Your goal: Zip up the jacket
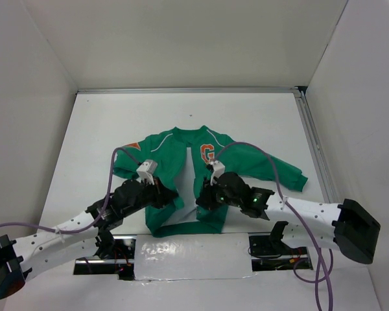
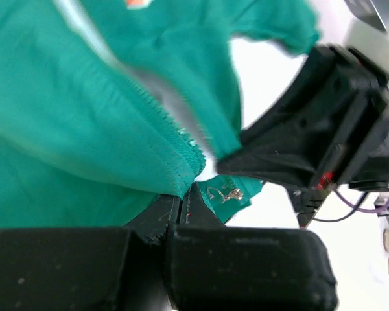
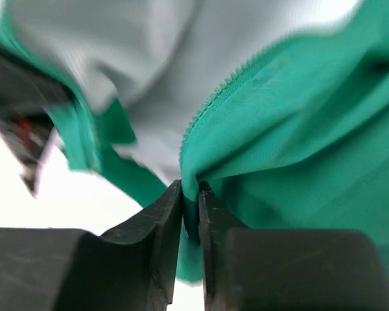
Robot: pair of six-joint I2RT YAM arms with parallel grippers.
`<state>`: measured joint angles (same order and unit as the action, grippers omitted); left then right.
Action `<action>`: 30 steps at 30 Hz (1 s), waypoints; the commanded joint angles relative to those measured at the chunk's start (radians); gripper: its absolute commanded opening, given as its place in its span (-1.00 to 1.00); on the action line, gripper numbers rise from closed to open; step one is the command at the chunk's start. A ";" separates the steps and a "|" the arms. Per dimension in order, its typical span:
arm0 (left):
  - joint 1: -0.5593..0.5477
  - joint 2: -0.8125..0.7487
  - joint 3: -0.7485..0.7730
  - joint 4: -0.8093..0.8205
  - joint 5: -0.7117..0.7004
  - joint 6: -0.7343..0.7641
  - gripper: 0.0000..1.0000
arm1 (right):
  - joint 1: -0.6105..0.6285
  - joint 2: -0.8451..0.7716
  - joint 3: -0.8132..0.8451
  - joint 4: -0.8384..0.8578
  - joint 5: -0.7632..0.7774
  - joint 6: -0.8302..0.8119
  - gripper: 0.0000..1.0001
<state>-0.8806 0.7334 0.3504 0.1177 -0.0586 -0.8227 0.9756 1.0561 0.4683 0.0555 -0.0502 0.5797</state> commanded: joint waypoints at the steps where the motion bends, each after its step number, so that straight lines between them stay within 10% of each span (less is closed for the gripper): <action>1: -0.006 -0.026 -0.036 -0.085 -0.041 -0.085 -1.00 | 0.064 0.073 0.076 -0.154 0.047 -0.026 -0.52; 14: -0.008 -0.063 -0.065 -0.105 -0.026 -0.096 -1.00 | 0.167 0.194 0.162 -0.263 0.105 0.002 -0.05; 23: -0.008 -0.077 -0.073 -0.072 0.005 -0.069 -1.00 | 0.167 0.206 0.113 -0.109 0.113 0.026 -0.42; 26: -0.008 -0.077 -0.065 -0.061 0.014 -0.056 -1.00 | 0.167 0.197 0.095 -0.068 0.093 0.023 -1.00; 30: -0.008 -0.077 -0.062 0.014 0.068 0.000 -1.00 | 0.152 0.076 0.017 0.070 0.079 0.000 -1.00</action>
<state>-0.8825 0.6697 0.2764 0.0277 -0.0406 -0.8791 1.1355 1.2232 0.5266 -0.0303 0.0315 0.5983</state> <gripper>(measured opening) 0.036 0.018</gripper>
